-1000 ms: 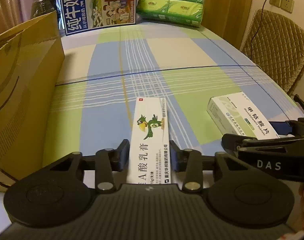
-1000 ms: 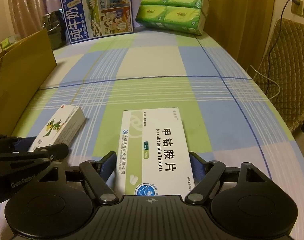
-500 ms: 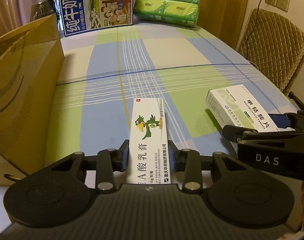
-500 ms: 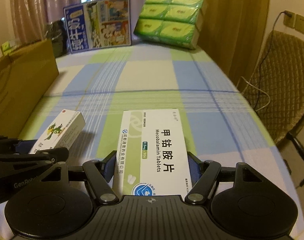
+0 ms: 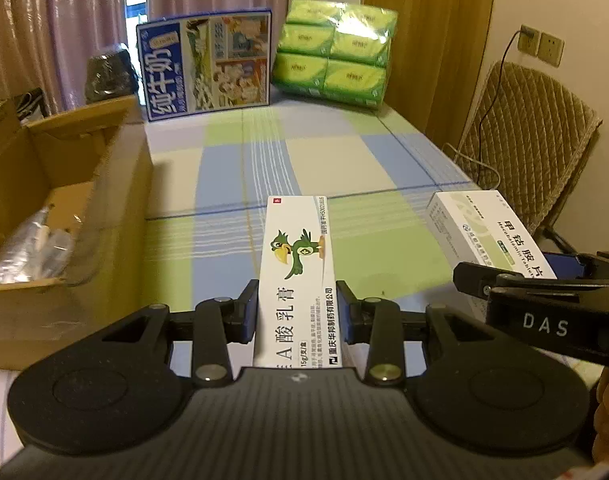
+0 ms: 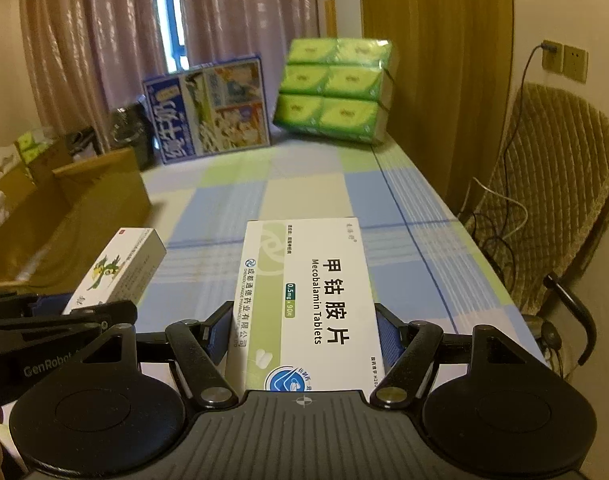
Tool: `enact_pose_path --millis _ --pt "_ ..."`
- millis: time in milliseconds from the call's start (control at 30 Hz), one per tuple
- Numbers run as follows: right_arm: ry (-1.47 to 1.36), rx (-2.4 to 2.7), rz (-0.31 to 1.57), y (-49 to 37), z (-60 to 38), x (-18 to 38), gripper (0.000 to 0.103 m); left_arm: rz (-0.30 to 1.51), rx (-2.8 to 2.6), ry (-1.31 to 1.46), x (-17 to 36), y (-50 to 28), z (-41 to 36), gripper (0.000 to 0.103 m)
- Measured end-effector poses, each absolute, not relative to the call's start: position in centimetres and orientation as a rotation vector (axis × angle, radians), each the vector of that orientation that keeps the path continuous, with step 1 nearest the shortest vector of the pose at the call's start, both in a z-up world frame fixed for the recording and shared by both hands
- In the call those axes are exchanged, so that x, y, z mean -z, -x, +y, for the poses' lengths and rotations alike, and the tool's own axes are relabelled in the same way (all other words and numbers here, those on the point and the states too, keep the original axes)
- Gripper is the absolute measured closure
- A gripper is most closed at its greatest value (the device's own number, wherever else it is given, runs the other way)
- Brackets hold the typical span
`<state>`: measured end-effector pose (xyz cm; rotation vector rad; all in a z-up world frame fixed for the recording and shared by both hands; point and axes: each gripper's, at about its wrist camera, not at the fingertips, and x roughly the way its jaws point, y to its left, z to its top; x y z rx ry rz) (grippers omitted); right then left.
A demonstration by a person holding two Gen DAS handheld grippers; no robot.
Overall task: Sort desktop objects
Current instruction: 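Carry both medicine boxes toward the cardboard box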
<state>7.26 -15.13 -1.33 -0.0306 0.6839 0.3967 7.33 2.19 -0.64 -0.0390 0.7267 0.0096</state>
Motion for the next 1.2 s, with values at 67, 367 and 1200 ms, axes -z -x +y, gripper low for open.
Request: enact_pose_path --millis 67,367,1200 --pt "0.027 -0.406 0.671 -6.5 -14.9 0.4 0.035 0.716 -0.016 0.038 -0.5 -6.3 2.3 0.070" --pt "0.037 -0.449 0.637 -4.0 -13.6 -2.1 0.035 0.681 -0.049 0.061 -3.6 -2.4 3.7 0.070" --pt "0.065 -0.741 0.638 -4.5 5.2 -4.7 0.035 0.640 -0.272 0.055 -8.7 1.6 19.9 0.070"
